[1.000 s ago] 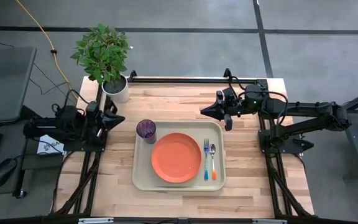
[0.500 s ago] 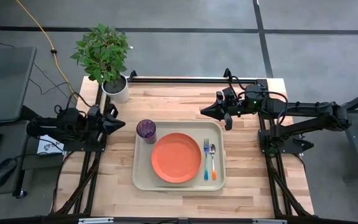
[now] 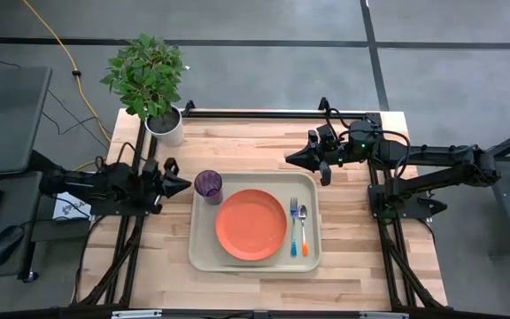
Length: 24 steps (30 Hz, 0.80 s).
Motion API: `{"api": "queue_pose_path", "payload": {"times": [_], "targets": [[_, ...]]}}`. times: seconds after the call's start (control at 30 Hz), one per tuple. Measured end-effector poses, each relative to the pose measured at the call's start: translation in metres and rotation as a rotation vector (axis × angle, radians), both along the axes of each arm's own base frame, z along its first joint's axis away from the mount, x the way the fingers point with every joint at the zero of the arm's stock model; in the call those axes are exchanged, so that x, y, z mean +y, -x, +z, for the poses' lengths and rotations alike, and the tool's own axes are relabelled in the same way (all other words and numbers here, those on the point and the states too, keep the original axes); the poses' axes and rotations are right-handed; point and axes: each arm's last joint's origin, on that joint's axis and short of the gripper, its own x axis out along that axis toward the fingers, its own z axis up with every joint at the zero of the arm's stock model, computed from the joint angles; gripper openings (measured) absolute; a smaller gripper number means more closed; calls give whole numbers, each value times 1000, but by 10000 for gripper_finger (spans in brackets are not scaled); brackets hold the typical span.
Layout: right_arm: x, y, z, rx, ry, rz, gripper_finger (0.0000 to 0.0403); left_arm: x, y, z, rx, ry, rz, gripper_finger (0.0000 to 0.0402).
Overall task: Pick and place plate/cup/fork/spoon on tray
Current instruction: Return to Home Position
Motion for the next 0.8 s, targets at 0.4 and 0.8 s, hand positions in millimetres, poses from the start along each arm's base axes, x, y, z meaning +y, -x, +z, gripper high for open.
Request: {"api": "queue_pose_path", "payload": {"times": [0.4,0.8], "targets": [[4,16,-4,108,11,53,0,0,-2,-14,151,73,-24,0],[20,105,-21,27,93,75,0,-1,-2,-14,149,78,-25,0]]}}
